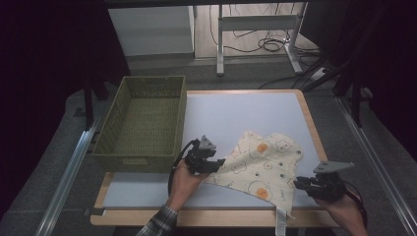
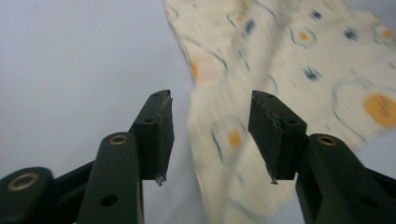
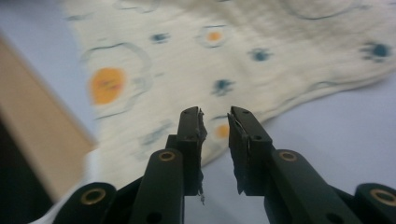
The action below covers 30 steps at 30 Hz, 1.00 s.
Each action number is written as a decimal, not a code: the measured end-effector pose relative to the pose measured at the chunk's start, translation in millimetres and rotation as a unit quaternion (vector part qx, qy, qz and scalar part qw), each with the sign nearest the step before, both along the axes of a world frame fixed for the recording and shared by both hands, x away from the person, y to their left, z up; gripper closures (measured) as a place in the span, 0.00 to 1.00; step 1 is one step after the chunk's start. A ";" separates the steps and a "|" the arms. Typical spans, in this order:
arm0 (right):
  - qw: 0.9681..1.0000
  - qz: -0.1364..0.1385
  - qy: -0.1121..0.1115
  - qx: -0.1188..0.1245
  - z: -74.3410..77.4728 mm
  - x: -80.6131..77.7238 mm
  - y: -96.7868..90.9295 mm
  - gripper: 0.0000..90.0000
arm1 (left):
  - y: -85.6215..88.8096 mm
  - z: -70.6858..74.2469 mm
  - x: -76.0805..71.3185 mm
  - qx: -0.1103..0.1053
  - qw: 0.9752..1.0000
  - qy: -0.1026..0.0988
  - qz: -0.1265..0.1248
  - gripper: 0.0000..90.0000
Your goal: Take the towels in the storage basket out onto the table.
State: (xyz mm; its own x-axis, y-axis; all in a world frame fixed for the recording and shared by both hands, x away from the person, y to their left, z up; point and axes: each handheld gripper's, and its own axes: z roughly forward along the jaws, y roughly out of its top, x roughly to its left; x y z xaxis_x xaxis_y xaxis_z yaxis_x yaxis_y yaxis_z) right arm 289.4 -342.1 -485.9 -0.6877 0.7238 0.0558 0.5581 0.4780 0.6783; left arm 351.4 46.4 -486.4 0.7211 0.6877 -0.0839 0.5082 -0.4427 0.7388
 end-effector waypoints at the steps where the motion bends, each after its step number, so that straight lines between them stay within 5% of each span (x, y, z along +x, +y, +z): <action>1: 1.000 -0.009 0.000 0.000 -0.9 6.0 -1.4 0.81 | -4.4 0.2 9.5 0.000 1.000 0.001 -0.001 0.57; 3: 0.999 -0.033 -0.004 -0.001 -3.0 22.8 -4.0 0.81 | -17.5 -0.6 37.8 -0.003 1.000 0.002 -0.007 0.59; 4: 0.999 -0.033 -0.004 -0.001 -3.0 22.8 -4.0 0.81 | -17.5 -0.6 37.8 -0.003 1.000 0.002 -0.007 0.59; 7: 0.998 -0.064 -0.011 -0.006 -7.5 44.5 -7.5 0.81 | -36.0 -9.5 70.6 -0.003 1.000 0.019 -0.013 0.60; 12: 0.995 -0.095 -0.019 -0.001 -11.8 66.1 -9.9 0.77 | -58.5 -28.6 95.7 0.029 0.999 0.022 -0.008 0.54; 16: 0.994 -0.109 -0.020 -0.001 -16.7 74.6 -8.7 0.72 | -68.0 -39.7 103.5 0.032 0.999 0.028 -0.005 0.52; 17: 0.994 -0.110 -0.019 -0.003 -18.7 76.5 -8.1 0.70 | -70.5 -41.4 103.2 0.032 0.999 0.016 -0.003 0.52; 22: 0.993 -0.112 -0.022 -0.011 -28.0 80.0 -2.9 0.67 | -80.2 -40.3 100.1 0.033 0.999 0.013 -0.022 0.76; 24: 0.993 -0.114 -0.025 -0.012 -28.4 80.3 -0.9 0.67 | -83.0 -39.9 98.5 0.031 0.999 0.019 -0.032 0.96; 28: 0.993 -0.115 -0.027 -0.013 -28.7 80.9 0.5 0.67 | -84.7 -38.7 98.3 0.039 0.999 0.011 -0.028 0.98; 30: 0.993 -0.114 -0.026 -0.011 -28.4 82.0 1.1 0.67 | -76.7 -35.5 101.0 0.056 0.998 -0.004 -0.005 0.98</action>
State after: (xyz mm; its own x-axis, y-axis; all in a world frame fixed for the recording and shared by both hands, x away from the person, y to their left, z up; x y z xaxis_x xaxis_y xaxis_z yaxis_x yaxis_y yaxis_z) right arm 371.5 -341.1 -514.3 -0.5077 0.8615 0.0079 0.6185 0.3581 0.6995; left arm 452.3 -30.2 -522.0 0.7278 0.6858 -0.0016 0.4981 -0.5269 0.6887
